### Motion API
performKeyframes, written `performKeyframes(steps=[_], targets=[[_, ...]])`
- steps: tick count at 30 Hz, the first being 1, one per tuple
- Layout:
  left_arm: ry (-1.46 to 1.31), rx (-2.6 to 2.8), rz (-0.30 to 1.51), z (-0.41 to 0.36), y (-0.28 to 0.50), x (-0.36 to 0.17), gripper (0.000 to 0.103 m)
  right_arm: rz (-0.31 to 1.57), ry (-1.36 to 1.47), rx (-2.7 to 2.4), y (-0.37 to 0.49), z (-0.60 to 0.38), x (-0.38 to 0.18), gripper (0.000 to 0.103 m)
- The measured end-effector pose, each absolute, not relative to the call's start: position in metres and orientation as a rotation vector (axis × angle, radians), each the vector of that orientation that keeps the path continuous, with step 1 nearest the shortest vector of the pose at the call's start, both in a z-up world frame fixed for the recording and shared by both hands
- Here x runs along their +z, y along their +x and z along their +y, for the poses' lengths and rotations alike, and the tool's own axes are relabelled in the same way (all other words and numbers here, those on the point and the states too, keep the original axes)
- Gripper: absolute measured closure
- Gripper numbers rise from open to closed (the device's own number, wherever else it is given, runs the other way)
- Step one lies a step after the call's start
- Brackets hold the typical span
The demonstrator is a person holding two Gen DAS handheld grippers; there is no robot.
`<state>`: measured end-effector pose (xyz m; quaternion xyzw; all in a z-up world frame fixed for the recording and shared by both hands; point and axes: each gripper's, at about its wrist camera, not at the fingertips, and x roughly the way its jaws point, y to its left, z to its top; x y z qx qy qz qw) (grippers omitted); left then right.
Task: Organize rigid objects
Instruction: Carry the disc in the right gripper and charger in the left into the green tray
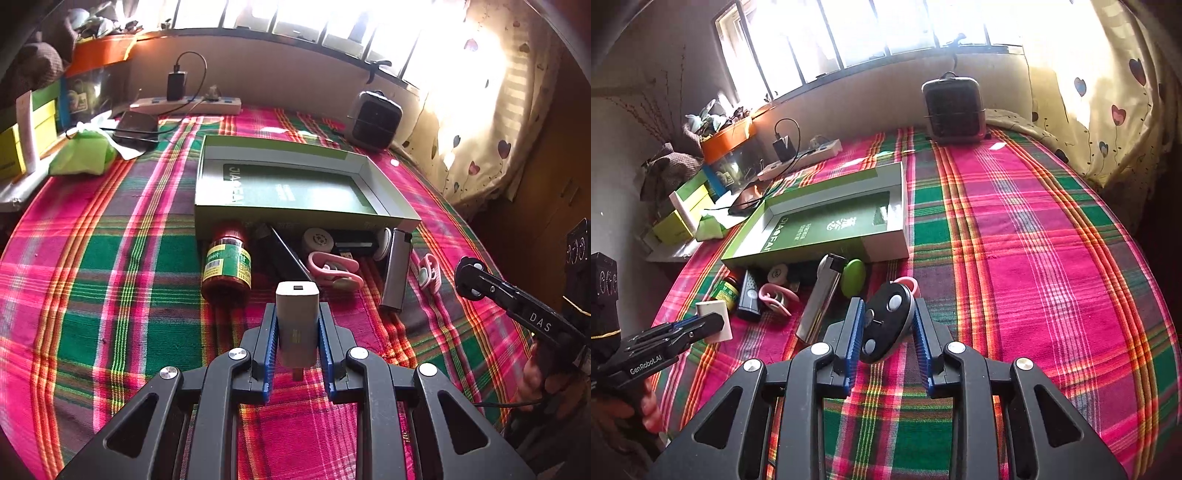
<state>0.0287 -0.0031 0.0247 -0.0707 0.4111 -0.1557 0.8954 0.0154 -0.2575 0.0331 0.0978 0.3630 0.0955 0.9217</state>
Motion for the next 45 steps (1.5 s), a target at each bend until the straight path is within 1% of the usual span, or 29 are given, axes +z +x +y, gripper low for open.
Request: performKeyframes(steps=[10,20,36,45], targets=[[-0.137,-0.332,0.801,-0.002,0.043,0.051,0.084,0.717,0.182,0.233,0.043,-0.252,0.055,0.076],[-0.12,-0.327,0.79,0.0,0.088,0.063,0.084,0.75,0.176,0.266,0.093,-0.249,0.056,0.076],[-0.115,-0.312,0.843,0.002,0.177,0.05,0.084,0.845,0.106,0.296,0.177,-0.231,0.036,0.076],[-0.095,-0.309,0.882,-0.004,0.205,0.035,0.084,0.893,0.081,0.322,0.206,-0.22,0.02,0.076]])
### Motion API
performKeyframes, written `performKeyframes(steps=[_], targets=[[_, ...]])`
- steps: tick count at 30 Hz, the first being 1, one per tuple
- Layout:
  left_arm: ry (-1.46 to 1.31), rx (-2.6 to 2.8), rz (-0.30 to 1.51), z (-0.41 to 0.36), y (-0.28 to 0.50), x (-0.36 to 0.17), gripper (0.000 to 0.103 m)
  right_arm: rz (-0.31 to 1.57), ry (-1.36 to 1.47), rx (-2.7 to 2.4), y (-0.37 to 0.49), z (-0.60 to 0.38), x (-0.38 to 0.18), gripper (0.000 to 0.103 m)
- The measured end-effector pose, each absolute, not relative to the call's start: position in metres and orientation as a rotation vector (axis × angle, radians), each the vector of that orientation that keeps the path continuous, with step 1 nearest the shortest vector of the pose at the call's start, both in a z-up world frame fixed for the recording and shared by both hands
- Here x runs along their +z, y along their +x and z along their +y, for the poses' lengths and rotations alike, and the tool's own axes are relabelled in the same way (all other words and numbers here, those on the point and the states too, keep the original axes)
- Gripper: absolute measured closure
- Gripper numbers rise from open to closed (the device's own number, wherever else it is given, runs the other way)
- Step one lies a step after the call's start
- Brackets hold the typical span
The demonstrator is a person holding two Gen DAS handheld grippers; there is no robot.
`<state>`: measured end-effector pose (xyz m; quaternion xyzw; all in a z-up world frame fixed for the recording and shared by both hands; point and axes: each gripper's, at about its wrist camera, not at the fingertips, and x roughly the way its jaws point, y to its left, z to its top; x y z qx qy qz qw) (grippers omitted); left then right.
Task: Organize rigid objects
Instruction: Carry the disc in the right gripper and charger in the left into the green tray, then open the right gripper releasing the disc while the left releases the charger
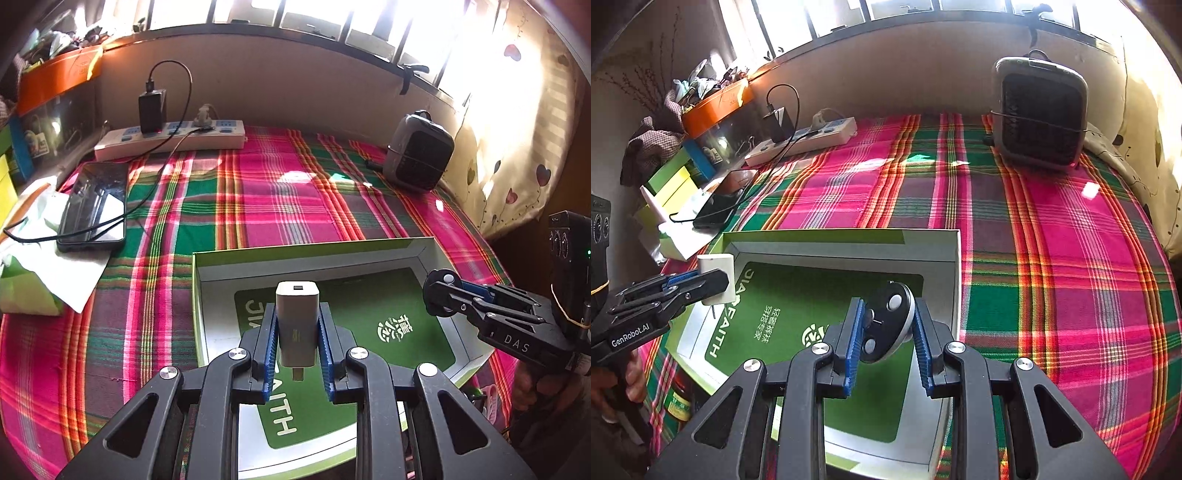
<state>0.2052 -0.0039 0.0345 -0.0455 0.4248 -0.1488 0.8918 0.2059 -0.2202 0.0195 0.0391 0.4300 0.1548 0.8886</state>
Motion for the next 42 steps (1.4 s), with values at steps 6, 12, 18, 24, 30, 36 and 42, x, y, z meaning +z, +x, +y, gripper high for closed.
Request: performKeyframes(steps=[6,12,18,24,30,36,42], targets=[[-0.087,-0.307,0.906,-0.006,0.215,0.026,0.084,0.901,0.067,0.334,0.215,-0.215,0.015,0.076],[-0.09,-0.298,0.917,-0.005,0.221,0.022,0.084,0.896,0.055,0.338,0.22,-0.211,0.012,0.076],[-0.1,-0.294,0.918,-0.003,0.225,0.022,0.084,0.882,0.05,0.34,0.223,-0.21,0.012,0.075],[-0.104,-0.287,0.931,-0.002,0.228,0.018,0.084,0.873,0.038,0.336,0.223,-0.208,0.012,0.075],[-0.1,-0.277,0.923,-0.002,0.227,0.02,0.082,0.867,0.048,0.338,0.222,-0.208,0.013,0.07],[-0.104,-0.273,0.918,-0.001,0.224,0.022,0.077,0.861,0.046,0.348,0.22,-0.206,0.014,0.063],[-0.115,-0.272,0.901,-0.001,0.218,0.027,0.071,0.848,0.046,0.35,0.214,-0.206,0.017,0.057]])
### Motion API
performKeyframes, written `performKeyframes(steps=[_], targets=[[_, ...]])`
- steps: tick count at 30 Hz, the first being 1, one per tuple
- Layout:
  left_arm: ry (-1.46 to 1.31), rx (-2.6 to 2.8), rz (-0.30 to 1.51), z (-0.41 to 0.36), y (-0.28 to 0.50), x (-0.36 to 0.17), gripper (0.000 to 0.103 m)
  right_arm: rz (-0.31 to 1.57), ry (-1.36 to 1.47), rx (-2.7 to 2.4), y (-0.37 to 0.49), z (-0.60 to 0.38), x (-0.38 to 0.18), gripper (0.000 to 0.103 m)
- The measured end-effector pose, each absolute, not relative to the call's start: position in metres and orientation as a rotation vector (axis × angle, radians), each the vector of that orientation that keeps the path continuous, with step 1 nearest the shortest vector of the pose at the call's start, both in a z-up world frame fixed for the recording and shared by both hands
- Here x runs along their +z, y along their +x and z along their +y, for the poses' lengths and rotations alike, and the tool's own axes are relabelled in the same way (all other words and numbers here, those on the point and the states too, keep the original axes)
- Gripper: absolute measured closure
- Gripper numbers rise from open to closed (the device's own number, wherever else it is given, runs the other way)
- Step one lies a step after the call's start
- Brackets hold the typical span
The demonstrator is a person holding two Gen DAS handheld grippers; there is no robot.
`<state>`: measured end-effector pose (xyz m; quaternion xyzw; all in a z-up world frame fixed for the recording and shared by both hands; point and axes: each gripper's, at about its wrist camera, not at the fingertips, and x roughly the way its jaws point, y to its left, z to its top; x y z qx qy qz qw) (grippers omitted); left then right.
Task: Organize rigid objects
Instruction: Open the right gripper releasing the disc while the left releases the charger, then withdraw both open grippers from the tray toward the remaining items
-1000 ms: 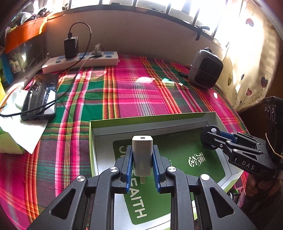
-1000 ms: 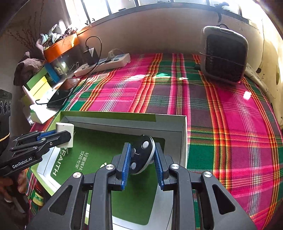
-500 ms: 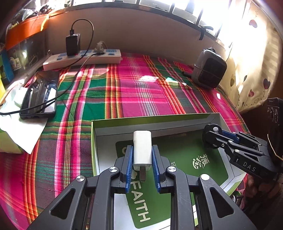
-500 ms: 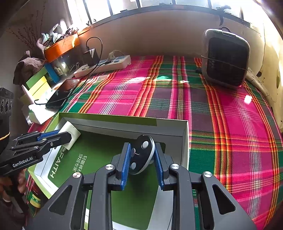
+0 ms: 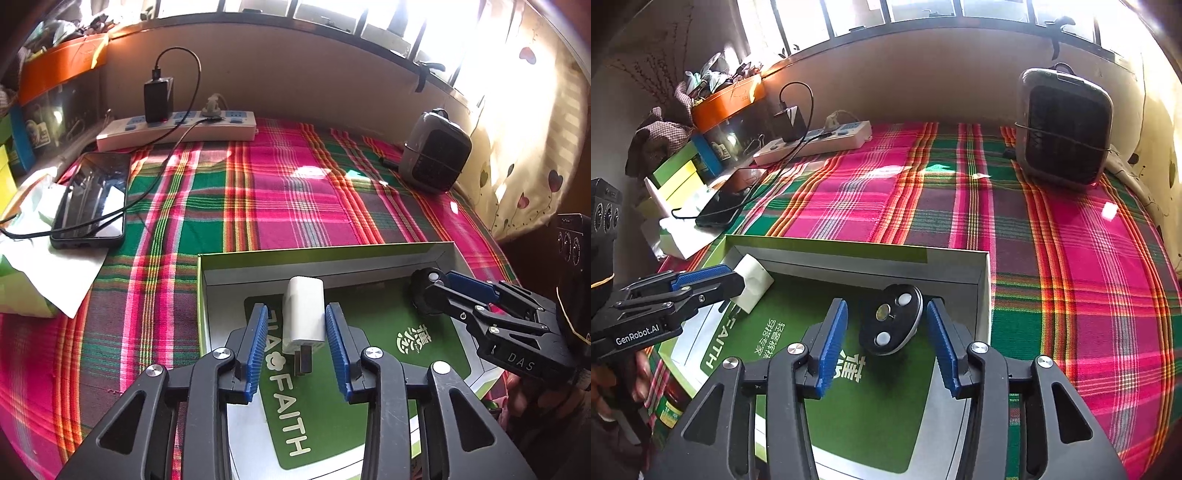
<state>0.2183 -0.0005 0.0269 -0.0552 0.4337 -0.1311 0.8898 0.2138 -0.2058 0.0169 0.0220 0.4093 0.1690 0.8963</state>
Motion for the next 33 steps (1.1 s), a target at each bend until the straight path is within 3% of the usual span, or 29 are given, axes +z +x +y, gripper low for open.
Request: performKeyframes(steps=[33], targets=[[-0.155,-0.207,0.822,0.026,0.134,0.056,0.07,0.771,0.073,0.22,0.124,-0.236,0.045,0.056]])
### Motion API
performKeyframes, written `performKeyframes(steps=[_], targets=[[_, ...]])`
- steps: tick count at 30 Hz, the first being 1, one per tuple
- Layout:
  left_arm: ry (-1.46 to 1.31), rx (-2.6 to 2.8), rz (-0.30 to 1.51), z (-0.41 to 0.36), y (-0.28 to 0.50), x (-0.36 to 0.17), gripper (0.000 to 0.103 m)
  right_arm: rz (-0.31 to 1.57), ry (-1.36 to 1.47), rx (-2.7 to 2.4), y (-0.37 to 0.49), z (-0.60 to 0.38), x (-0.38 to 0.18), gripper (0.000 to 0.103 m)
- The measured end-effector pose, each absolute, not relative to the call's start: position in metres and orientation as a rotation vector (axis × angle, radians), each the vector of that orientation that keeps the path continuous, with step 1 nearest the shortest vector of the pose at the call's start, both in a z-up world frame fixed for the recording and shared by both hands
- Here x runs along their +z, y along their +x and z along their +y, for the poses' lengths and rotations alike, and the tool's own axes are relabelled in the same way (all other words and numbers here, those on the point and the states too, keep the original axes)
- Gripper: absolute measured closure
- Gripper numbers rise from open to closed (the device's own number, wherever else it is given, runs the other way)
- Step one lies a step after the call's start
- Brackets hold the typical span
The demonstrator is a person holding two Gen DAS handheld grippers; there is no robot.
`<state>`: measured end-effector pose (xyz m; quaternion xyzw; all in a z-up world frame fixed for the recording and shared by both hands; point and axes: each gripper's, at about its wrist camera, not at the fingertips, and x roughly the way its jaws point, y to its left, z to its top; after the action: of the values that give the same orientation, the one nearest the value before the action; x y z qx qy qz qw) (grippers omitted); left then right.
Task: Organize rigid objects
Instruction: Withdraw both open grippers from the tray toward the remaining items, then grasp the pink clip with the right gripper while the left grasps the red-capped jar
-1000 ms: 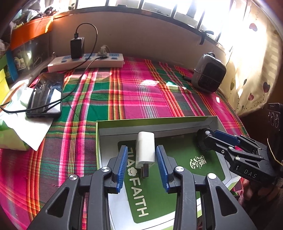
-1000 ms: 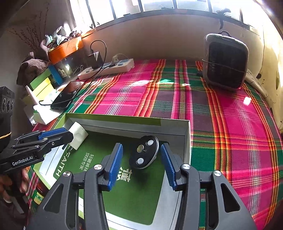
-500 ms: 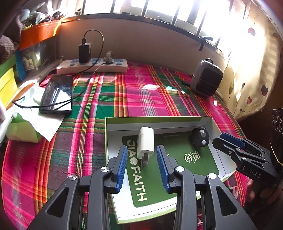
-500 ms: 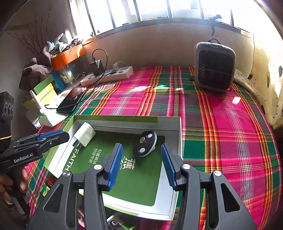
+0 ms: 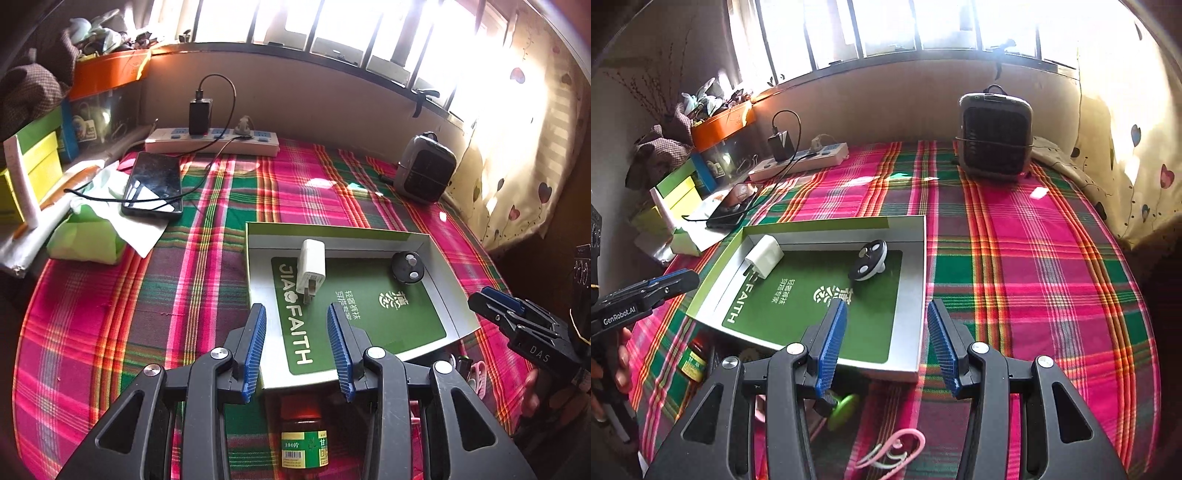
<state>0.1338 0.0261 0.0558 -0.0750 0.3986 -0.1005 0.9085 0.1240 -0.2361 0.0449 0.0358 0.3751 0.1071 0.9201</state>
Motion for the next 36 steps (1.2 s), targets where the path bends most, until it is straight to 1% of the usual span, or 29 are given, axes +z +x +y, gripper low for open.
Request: performKeyframes(steps=[13,17,22,24,36], targets=[[-0.206,-0.214,0.816,0.047,0.088,0.044,0.07,0.816,0.106,0.09,0.07,-0.252,0.023,0.056],[-0.226,-0.213,0.823,0.053,0.079,0.039,0.065,0.832,0.114,0.07,0.06,-0.253,0.017,0.049],[-0.249,-0.229,0.827,0.055,0.07,0.034,0.064,0.856,0.133,0.058,0.056,-0.251,0.007,0.048],[-0.249,-0.237,0.831,0.054,0.068,0.033,0.064,0.859,0.137,0.058,0.055,-0.249,0.005,0.045],[-0.254,-0.26,0.855,0.052,0.064,0.024,0.064,0.885,0.083,0.039,0.061,-0.234,-0.001,0.044]])
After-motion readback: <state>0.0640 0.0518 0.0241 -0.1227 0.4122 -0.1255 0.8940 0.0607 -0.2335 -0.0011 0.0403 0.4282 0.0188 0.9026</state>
